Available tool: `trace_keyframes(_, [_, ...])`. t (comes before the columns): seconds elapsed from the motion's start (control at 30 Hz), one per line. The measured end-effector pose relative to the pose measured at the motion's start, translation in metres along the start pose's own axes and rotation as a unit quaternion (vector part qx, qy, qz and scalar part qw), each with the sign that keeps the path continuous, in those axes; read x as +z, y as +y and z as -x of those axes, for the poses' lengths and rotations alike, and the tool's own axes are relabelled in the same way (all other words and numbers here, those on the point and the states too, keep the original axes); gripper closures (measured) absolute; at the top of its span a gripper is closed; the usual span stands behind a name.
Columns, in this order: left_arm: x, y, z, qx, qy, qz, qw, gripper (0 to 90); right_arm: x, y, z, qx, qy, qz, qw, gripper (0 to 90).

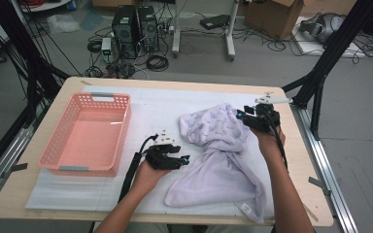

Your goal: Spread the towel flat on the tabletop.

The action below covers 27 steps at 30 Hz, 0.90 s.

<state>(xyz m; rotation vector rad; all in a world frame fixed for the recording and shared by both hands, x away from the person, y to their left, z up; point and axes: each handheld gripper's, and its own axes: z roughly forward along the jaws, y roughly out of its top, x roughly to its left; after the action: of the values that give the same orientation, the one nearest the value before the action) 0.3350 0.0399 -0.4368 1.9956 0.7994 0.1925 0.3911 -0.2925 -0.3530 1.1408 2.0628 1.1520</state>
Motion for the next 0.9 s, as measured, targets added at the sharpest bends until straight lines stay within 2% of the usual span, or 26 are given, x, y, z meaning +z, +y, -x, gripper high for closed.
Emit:
trace_keyframes(0.17, [0.023, 0.014, 0.011, 0.032, -0.017, -0.018, 0.9992, 49.0, -0.029, -0.035, 0.001, 0.001, 0.005, -0.013, 0.9999, 60.2])
trace_keyframes(0.2, [0.028, 0.016, 0.013, 0.035, -0.019, -0.023, 0.9989, 49.1, -0.033, -0.041, 0.002, 0.002, 0.002, -0.020, 0.9998, 59.9])
trace_keyframes(0.3, [0.039, 0.017, 0.016, 0.038, -0.019, -0.032, 0.9986, 51.0, -0.044, -0.059, 0.005, 0.016, 0.009, -0.019, 0.9996, 60.0])
trace_keyframes(0.37, [0.046, 0.016, 0.017, 0.041, -0.021, -0.043, 0.9980, 54.3, -0.047, -0.065, 0.005, 0.014, 0.011, -0.024, 0.9996, 60.0])
trace_keyframes(0.4, [0.049, 0.015, 0.017, 0.045, -0.024, -0.052, 0.9973, 56.8, -0.048, -0.068, 0.004, 0.015, 0.009, -0.026, 0.9995, 60.0])
trace_keyframes(0.47, [0.050, 0.015, 0.018, 0.055, -0.021, -0.051, 0.9970, 61.5, -0.048, -0.072, 0.005, 0.020, 0.010, -0.028, 0.9994, 59.9])
trace_keyframes(0.5, [0.049, 0.015, 0.017, 0.057, -0.029, -0.054, 0.9965, 65.5, -0.048, -0.073, 0.006, 0.021, 0.009, -0.028, 0.9994, 59.9])
trace_keyframes(0.53, [0.048, 0.014, 0.016, 0.058, -0.037, -0.057, 0.9960, 74.0, -0.048, -0.073, 0.006, 0.023, 0.008, -0.028, 0.9993, 60.0])
trace_keyframes(0.6, [0.046, 0.014, 0.015, 0.052, -0.045, -0.059, 0.9959, 85.0, -0.047, -0.073, 0.005, 0.023, 0.009, -0.029, 0.9993, 59.9])
trace_keyframes(0.77, [0.038, 0.018, 0.016, 0.050, -0.054, -0.038, 0.9965, 87.1, -0.046, -0.073, 0.000, 0.021, 0.014, -0.029, 0.9993, 60.0])
trace_keyframes(0.9, [0.036, 0.018, 0.018, 0.052, -0.067, -0.031, 0.9959, 87.1, -0.042, -0.071, -0.007, 0.011, 0.026, -0.028, 0.9992, 60.0])
